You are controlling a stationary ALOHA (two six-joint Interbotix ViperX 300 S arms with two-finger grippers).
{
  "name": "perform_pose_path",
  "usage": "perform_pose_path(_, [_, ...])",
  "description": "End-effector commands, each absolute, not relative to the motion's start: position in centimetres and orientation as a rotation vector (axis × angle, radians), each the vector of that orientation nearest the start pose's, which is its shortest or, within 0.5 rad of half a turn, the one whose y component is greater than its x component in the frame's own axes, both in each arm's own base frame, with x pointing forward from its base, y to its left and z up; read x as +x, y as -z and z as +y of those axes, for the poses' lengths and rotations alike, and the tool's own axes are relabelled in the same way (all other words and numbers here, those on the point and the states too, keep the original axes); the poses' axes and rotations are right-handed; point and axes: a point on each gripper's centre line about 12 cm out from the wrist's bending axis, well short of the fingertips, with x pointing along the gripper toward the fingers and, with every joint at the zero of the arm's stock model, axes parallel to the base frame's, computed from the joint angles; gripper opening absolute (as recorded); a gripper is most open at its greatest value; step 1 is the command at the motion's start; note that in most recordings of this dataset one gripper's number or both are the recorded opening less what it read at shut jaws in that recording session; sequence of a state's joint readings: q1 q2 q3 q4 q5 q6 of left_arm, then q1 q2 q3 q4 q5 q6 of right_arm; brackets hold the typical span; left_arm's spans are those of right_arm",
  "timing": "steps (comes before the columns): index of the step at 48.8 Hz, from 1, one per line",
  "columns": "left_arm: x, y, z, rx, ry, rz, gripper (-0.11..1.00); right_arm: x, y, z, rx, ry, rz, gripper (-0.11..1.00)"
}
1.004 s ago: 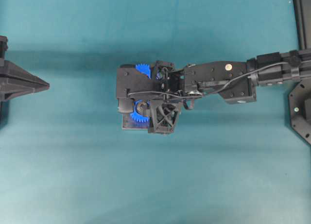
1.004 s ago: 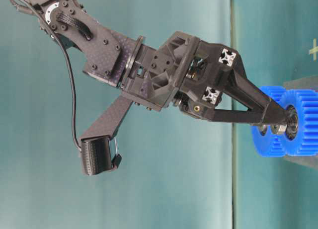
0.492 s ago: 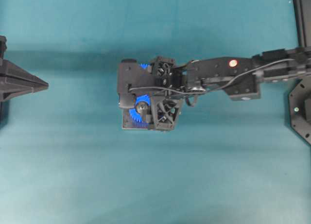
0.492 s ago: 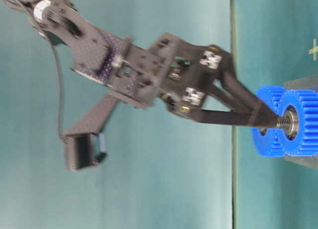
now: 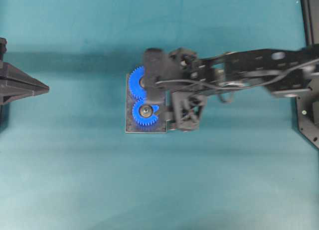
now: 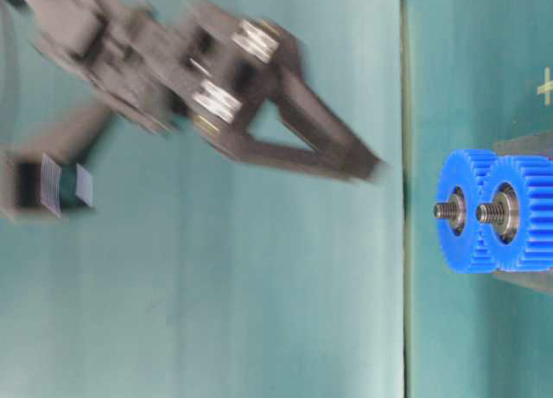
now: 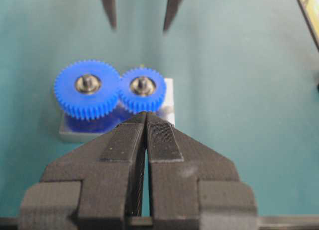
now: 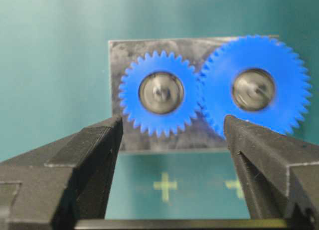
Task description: Insert the washer onto the shaft.
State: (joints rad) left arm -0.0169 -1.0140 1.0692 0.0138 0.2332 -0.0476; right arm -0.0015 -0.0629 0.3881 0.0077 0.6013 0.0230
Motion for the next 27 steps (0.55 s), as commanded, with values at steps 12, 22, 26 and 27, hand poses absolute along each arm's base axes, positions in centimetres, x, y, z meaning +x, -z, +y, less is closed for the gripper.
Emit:
perform_pose_path(12, [19.1, -29.3, -0.3, -0.029, 0.01, 0.27, 0.01, 35.9, -27.1, -1.1, 0.043, 0.039, 0.816, 0.8])
perform_pose_path(22, [19.1, -29.5, -0.3, -0.029, 0.012, 0.266, 0.01, 34.5, -26.7, -1.6, 0.05, 0.055, 0.82, 0.8])
perform_pose_path(26, [19.1, -29.4, -0.3, -0.029, 0.012, 0.27, 0.01, 34.2, -26.6, -1.6, 0.051, 0.056, 0.821, 0.8])
perform_pose_path(27, [19.0, -29.3, -0.3, -0.028, 0.012, 0.273, 0.01, 34.0, -26.6, -1.6, 0.051, 0.056, 0.821, 0.8])
